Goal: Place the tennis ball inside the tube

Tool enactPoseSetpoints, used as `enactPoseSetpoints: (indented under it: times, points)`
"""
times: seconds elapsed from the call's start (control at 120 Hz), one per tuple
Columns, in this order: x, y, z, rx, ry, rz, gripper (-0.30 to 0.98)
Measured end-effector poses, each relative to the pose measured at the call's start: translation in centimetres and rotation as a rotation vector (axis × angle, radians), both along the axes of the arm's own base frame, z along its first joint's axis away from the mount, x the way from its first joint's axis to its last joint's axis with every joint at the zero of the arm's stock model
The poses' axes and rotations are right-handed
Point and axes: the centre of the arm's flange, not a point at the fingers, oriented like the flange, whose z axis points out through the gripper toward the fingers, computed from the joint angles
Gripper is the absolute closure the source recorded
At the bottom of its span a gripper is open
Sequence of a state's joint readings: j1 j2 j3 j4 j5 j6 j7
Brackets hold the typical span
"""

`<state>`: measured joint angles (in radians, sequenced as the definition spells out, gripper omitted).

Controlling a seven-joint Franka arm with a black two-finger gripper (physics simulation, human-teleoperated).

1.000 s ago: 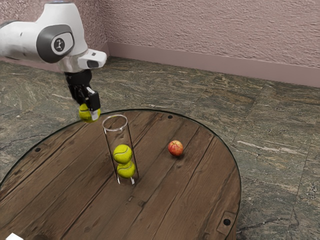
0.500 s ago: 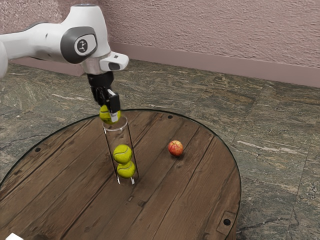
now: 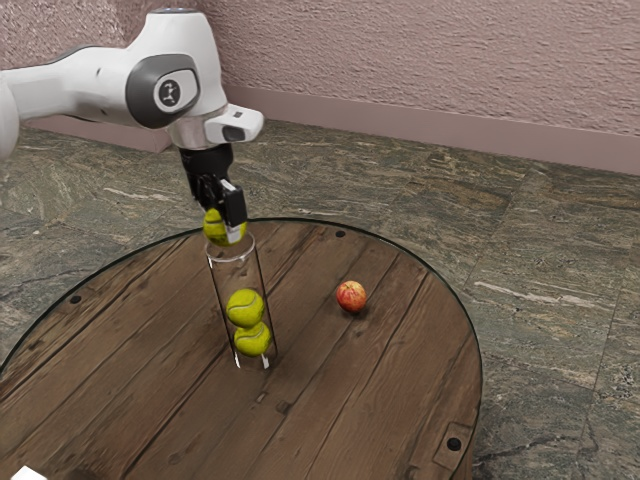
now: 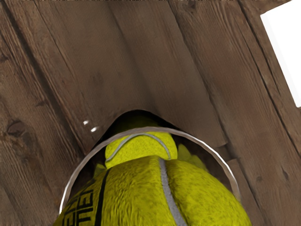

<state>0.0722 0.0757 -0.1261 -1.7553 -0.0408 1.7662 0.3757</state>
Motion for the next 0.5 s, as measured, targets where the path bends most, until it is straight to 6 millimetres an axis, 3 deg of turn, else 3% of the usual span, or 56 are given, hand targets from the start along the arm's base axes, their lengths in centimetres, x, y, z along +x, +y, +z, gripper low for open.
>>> enactPoseSetpoints:
  times: [0.233, 0.392, 0.5]
  points:
    - [-0.2, -0.1, 0.5, -0.004, -0.003, -0.003, 0.08]
    - [-2.2, 0.2, 5.1, 0.009, -0.067, 0.001, 0.04]
    - [-2.8, 0.2, 6.1, 0.011, -0.071, 0.001, 0.02]
